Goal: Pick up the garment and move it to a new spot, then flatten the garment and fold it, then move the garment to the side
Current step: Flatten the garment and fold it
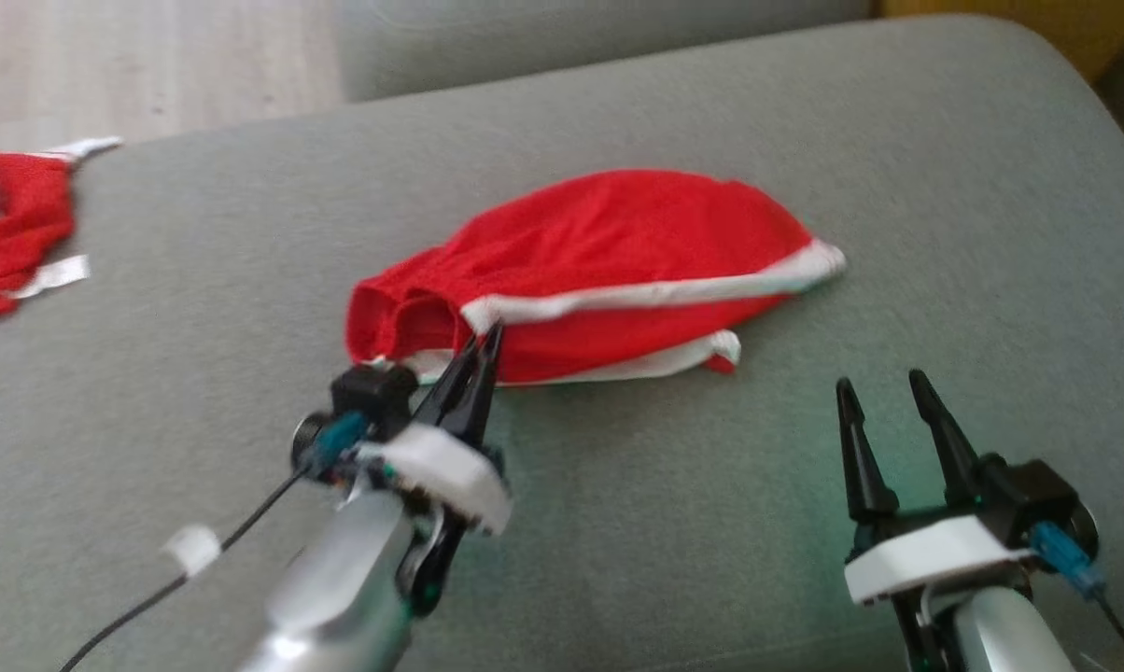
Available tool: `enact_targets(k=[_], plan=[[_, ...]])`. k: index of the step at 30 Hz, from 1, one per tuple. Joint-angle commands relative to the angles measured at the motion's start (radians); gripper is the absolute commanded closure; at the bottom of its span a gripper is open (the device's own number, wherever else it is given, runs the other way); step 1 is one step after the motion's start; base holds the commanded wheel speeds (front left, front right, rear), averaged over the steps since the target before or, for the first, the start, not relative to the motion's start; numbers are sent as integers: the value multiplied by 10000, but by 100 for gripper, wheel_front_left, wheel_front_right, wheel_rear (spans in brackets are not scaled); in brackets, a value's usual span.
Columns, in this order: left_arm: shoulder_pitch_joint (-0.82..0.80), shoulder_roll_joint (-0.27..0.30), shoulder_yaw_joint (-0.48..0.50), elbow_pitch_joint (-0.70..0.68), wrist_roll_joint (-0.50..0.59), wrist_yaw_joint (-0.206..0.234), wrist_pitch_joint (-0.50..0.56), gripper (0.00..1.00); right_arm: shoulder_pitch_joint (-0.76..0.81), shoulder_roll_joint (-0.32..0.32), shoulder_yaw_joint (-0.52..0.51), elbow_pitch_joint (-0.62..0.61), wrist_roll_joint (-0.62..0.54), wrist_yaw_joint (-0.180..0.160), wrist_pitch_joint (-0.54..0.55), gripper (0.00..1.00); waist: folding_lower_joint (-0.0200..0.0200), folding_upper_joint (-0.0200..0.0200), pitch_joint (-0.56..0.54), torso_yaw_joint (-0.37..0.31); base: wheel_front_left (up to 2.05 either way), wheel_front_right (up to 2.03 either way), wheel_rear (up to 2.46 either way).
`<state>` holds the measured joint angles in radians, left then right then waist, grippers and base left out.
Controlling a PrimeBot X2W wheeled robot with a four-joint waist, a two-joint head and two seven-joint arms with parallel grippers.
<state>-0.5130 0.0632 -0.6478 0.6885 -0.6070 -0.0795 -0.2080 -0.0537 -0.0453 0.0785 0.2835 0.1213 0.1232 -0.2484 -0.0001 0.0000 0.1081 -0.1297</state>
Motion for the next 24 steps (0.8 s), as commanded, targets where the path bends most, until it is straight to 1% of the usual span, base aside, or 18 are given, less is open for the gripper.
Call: enact_targets(k=[1, 5, 9, 14, 18, 19, 20, 21, 22, 23, 24], plan=[[97, 498, 286, -472, -13, -26, -2, 100, -118, -49, 139, -271, -88, 75, -134, 0, 1, 0, -389, 433, 0, 0, 0], [963, 1152, 406, -1378, -319, -26, 360, 100, 85, -49, -8, -214, -128, 75, -134, 0, 1, 0, -659, 780, 0, 0, 0], [1869, 1774, 521, -2039, -518, 218, 712, 100, 212, -49, -55, -174, -147, 75, -134, 0, 1, 0, -776, 969, 0, 0, 0], [2697, 2119, 655, -2228, -737, 546, 858, 100, 237, -49, -53, -141, -166, 75, -134, 0, 1, 0, -763, 1047, 0, 0, 0], [3007, 2099, 778, -2050, -840, 774, 649, 100, 170, -49, -23, -102, -186, 75, -134, 0, 1, 0, -694, 1027, 0, 0, 0], [3007, 2099, 778, -2050, -840, 774, 649, 100, 170, -49, -23, -102, -186, 75, -134, 0, 1, 0, -694, 1027, 0, 0, 0], [3042, 2072, 807, -1985, -842, 832, 550, 92, 156, -49, -19, -88, -192, 75, -134, 0, 1, 0, -685, 1018, 0, 0, 0], [3068, 2038, 829, -1918, -844, 873, 449, 67, 144, -49, -12, -71, -196, 75, -134, 0, 1, 0, -683, 1006, 0, 0, 0], [3083, 1999, 859, -1862, -847, 908, 333, 15, 133, -49, -5, -51, -199, 75, -134, 0, 1, 0, -686, 994, 0, 0, 0], [3095, 1951, 903, -1821, -863, 932, 210, 0, 122, -49, -4, -32, -203, 75, -134, 0, 1, 0, -698, 983, 0, 0, 0], [3107, 1884, 956, -1792, -898, 941, 93, 0, 116, -49, -9, -13, -209, 75, -134, 0, 1, 0, -723, 975, 0, 0, 0]])
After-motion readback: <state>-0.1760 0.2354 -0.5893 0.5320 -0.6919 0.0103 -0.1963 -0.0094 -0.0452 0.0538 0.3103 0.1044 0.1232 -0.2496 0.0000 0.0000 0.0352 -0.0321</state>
